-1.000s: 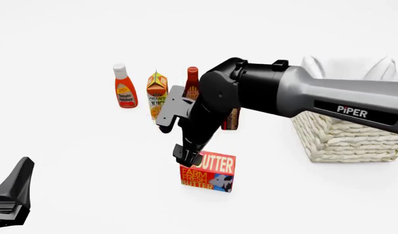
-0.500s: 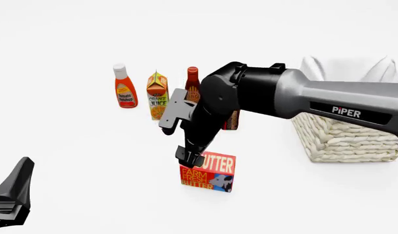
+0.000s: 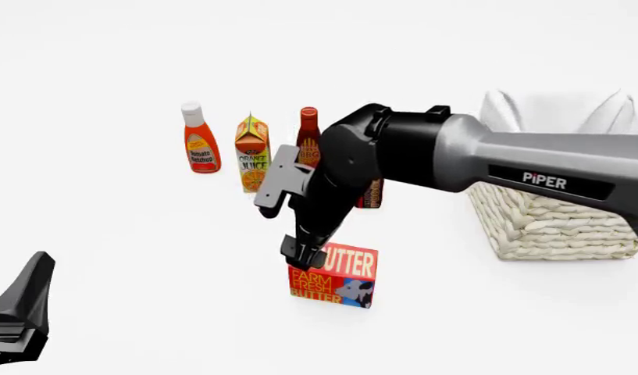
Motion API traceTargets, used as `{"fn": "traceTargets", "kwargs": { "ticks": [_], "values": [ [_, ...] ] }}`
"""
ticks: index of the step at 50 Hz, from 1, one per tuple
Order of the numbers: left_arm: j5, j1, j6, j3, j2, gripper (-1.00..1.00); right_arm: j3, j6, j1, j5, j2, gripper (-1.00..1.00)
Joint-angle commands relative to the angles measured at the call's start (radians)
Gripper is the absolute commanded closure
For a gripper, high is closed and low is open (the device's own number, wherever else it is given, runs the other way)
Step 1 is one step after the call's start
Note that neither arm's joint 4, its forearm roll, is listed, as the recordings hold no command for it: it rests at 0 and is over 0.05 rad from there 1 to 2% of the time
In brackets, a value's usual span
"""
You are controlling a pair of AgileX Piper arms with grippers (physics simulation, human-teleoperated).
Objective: Pick the butter and place it in the basket.
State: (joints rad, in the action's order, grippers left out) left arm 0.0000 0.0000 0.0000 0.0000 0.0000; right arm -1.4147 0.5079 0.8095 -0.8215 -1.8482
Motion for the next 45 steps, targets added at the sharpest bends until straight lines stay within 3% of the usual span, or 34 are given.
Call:
{"fn": "traceTargets", "kwargs": {
  "ticks": [1, 45],
  "values": [
    [0.0, 0.0, 0.0, 0.0, 0.0, -1.0, 0.006, -0.002, -0.001, 0.012, -0.008, -1.0],
    [0.0, 0.0, 0.0, 0.0, 0.0, -1.0, 0.021, -0.018, -0.005, 0.041, -0.044, -1.0]
  ]
}}
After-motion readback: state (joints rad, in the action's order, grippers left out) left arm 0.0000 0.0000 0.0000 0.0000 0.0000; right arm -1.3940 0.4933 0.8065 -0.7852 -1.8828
